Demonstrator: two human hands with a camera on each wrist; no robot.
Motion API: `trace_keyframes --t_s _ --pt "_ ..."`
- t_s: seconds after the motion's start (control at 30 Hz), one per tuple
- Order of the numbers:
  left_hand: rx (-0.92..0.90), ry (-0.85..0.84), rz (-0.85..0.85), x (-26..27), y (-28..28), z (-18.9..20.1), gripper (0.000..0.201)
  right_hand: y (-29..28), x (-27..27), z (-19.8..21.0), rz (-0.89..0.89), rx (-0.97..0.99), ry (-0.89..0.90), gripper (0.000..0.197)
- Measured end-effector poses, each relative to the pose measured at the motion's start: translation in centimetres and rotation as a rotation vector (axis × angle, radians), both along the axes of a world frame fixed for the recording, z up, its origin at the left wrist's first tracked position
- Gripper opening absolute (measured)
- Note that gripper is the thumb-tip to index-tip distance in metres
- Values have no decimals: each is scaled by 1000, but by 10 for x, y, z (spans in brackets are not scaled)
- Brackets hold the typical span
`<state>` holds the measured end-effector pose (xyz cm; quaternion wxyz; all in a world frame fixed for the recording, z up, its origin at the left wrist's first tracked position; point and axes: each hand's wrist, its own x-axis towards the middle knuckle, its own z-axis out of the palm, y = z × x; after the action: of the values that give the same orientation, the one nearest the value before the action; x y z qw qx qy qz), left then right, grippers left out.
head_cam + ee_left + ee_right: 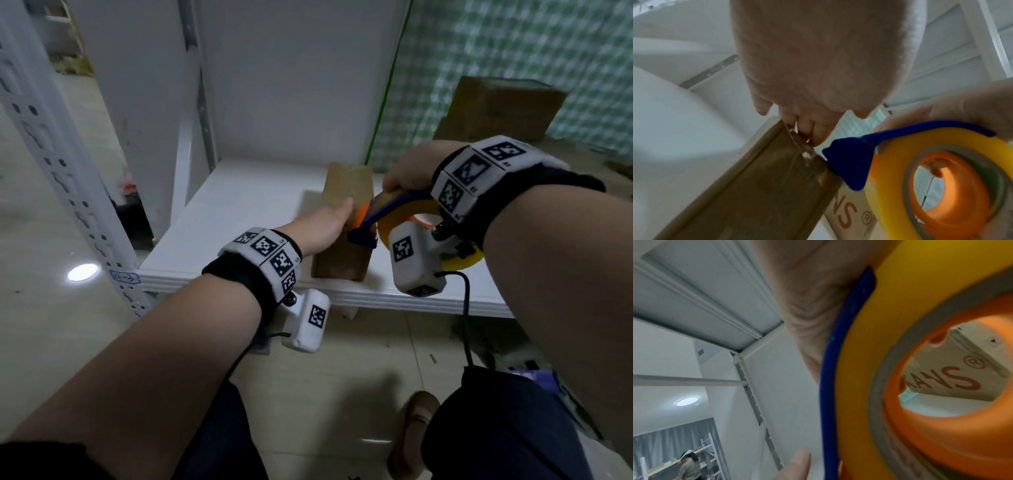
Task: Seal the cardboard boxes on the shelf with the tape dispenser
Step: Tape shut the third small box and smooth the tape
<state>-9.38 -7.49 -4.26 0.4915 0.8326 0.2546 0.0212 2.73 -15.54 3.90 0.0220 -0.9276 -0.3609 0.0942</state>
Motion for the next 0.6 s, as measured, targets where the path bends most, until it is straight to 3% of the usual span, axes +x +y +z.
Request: trace_keyframes --t_s 0.1,0.3,0.4,0.6 --pt "86 94 6 8 -1 5 53 -3 7 -7 59 -165 -19 23" --pt "174 192 21 24 13 3 60 -22 12 -15 84 -10 29 42" --pt "270 228 29 43 22 -2 47 -35 22 -21 89 19 103 39" --pt "450 348 -14 66 31 -21 50 -54 43 -37 88 116 237 27"
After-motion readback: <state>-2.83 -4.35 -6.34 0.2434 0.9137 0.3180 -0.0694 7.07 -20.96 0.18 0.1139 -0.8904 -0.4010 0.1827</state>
